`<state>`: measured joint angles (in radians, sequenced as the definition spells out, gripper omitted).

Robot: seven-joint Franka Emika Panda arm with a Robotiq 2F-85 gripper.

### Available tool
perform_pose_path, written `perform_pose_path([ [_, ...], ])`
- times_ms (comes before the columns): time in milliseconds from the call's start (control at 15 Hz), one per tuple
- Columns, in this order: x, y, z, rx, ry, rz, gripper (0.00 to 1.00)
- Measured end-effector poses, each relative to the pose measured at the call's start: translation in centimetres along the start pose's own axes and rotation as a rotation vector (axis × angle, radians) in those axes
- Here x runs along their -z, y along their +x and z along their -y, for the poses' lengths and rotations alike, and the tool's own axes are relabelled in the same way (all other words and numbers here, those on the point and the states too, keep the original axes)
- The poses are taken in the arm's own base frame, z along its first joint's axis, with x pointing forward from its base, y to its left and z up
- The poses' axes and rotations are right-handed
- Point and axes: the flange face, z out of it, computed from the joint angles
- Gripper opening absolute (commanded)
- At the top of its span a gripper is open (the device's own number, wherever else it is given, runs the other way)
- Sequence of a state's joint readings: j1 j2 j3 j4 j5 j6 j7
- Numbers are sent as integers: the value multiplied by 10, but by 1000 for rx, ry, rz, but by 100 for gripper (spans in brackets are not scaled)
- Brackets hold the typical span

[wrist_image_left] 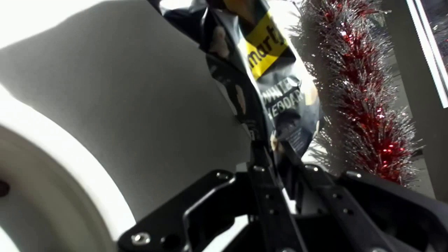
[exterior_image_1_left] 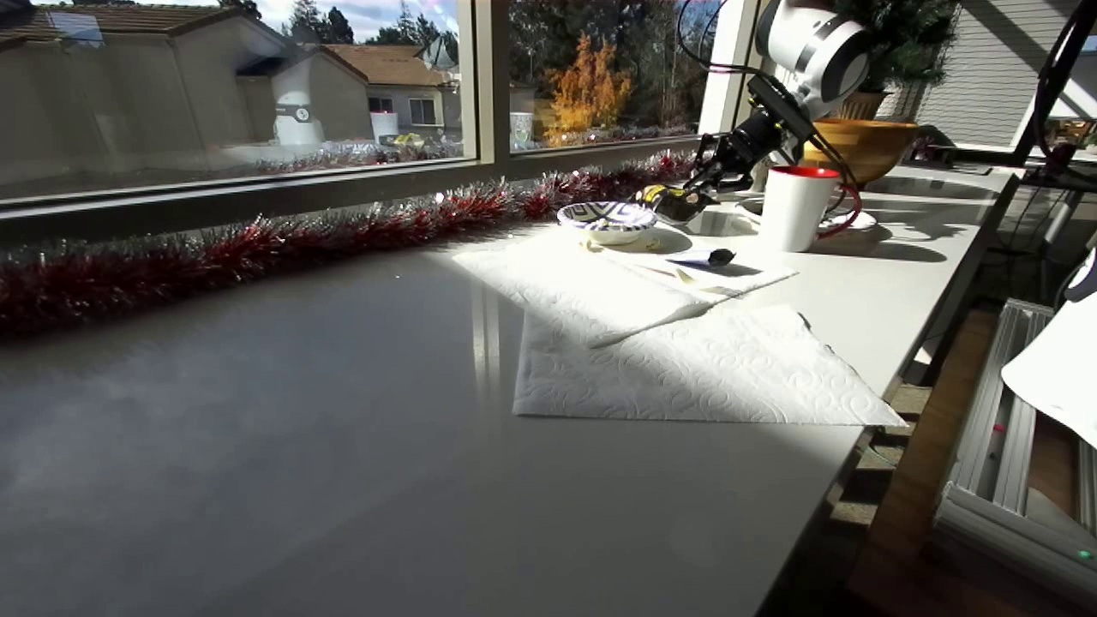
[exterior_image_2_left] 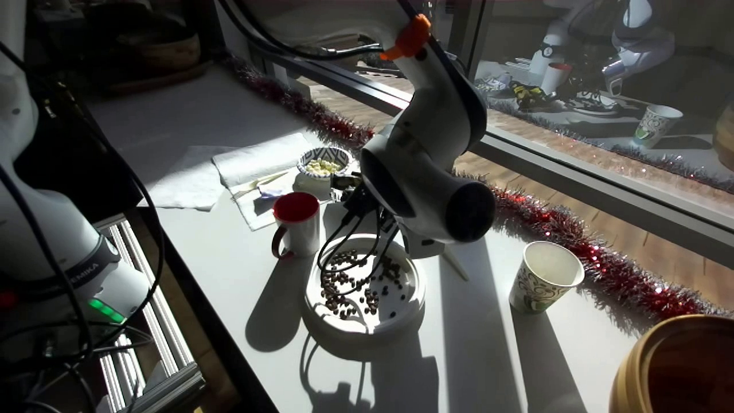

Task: Pour the contents from the black packet onto the white plate

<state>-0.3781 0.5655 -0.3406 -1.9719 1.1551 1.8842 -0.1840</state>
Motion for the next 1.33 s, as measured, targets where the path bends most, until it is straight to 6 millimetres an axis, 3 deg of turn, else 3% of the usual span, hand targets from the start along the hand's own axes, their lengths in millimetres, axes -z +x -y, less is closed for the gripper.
perform_pose_path([
  [267, 2, -6, 8, 11, 9, 19, 76],
  [467, 16, -34, 33, -2, 56, 99, 96],
  [667, 36, -79, 66, 73, 97, 165, 100],
  [933, 46, -153, 110, 251, -43, 151, 100],
  [1133, 18, -215, 147, 372, -154, 74, 100],
  [1333, -21, -278, 160, 479, -282, 37, 100],
])
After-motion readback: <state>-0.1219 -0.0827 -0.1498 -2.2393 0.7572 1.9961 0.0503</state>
